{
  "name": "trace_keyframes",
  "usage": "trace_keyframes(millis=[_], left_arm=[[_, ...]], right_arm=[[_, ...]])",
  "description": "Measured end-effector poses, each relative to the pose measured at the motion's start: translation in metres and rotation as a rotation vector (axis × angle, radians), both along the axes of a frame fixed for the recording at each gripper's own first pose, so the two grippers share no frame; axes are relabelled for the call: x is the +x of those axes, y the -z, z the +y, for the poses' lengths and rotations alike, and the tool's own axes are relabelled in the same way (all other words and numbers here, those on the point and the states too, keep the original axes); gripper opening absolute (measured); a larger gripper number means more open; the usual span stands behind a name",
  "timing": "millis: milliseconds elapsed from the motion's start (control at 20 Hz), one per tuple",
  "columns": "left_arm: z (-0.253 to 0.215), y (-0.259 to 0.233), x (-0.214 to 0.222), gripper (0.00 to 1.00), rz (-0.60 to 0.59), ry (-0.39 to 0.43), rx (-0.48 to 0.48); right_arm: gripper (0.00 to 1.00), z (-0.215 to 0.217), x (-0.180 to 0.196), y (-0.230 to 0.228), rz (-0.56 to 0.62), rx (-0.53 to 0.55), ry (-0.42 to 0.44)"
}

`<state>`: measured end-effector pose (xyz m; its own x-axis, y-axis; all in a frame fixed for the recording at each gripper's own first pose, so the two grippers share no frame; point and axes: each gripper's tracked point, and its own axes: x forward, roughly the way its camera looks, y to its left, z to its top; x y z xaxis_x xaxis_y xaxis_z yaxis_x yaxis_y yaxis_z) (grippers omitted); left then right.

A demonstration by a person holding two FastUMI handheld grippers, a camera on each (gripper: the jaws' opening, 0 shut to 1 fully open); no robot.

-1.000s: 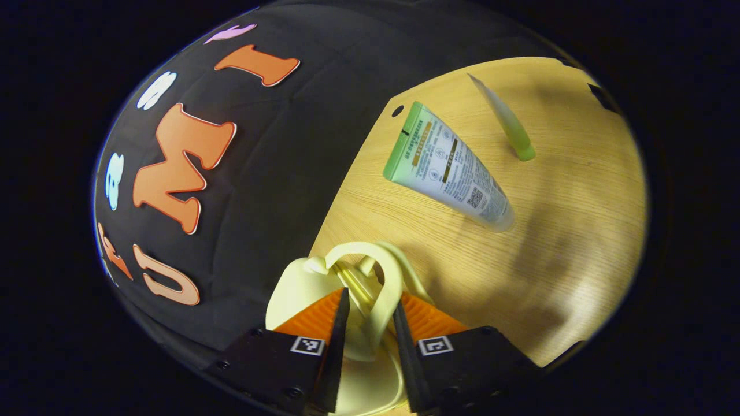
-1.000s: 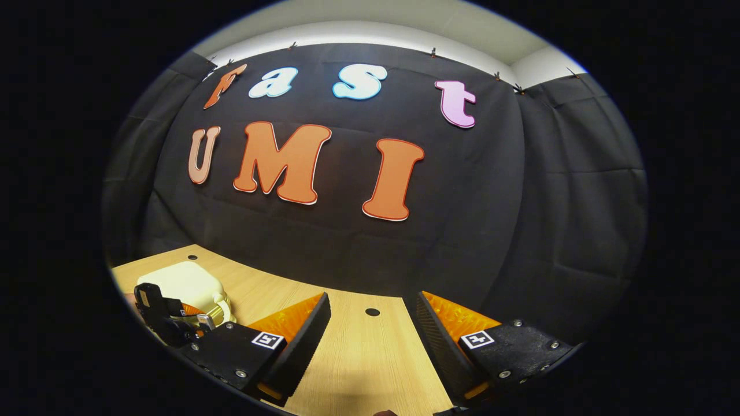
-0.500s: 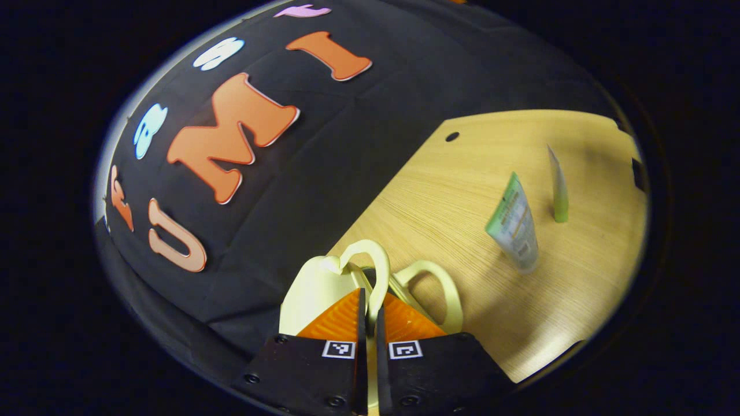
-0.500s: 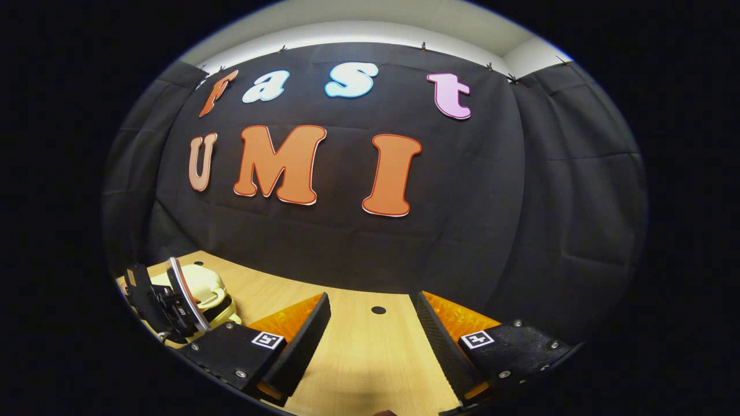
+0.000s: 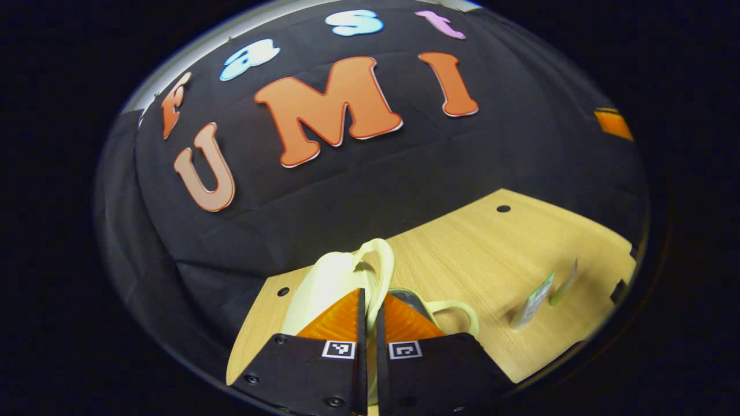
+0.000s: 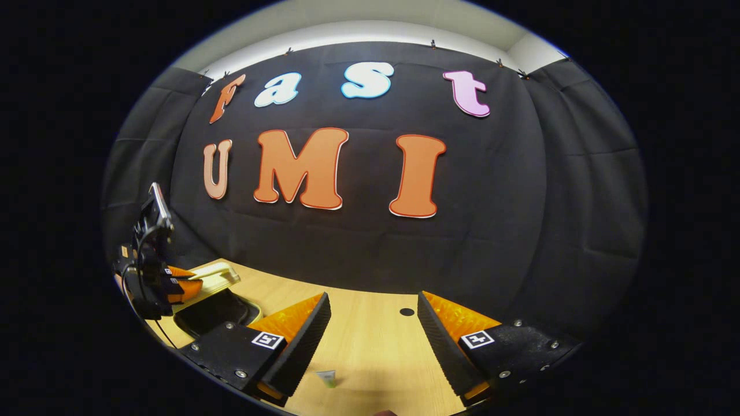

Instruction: First open the suitcase, pack the skin care products into it, and then close the suitcase.

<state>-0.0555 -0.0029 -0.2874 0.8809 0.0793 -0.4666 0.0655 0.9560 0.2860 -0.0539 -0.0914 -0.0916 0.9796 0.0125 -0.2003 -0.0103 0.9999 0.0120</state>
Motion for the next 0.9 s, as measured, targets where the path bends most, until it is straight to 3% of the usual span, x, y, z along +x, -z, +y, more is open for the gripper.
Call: trace_keyframes(millis=[350, 600, 900], left_arm=[[0.039, -0.028, -0.016, 0.07, -0.089, -0.130, -0.141], [0.062, -0.030, -0.031, 0.07, -0.135, -0.234, -0.152], [0.109, -0.025, -0.034, 0.07, -0.143, -0.287, -0.213]], right_arm=[[0.95, 0.035, -0.001, -0.006, 0.013, -0.023, -0.032], [0.96, 0.063, 0.001, -0.004, 0.036, -0.029, -0.050], [0.96, 0.103, 0.006, -0.003, 0.064, 0.003, -0.051]])
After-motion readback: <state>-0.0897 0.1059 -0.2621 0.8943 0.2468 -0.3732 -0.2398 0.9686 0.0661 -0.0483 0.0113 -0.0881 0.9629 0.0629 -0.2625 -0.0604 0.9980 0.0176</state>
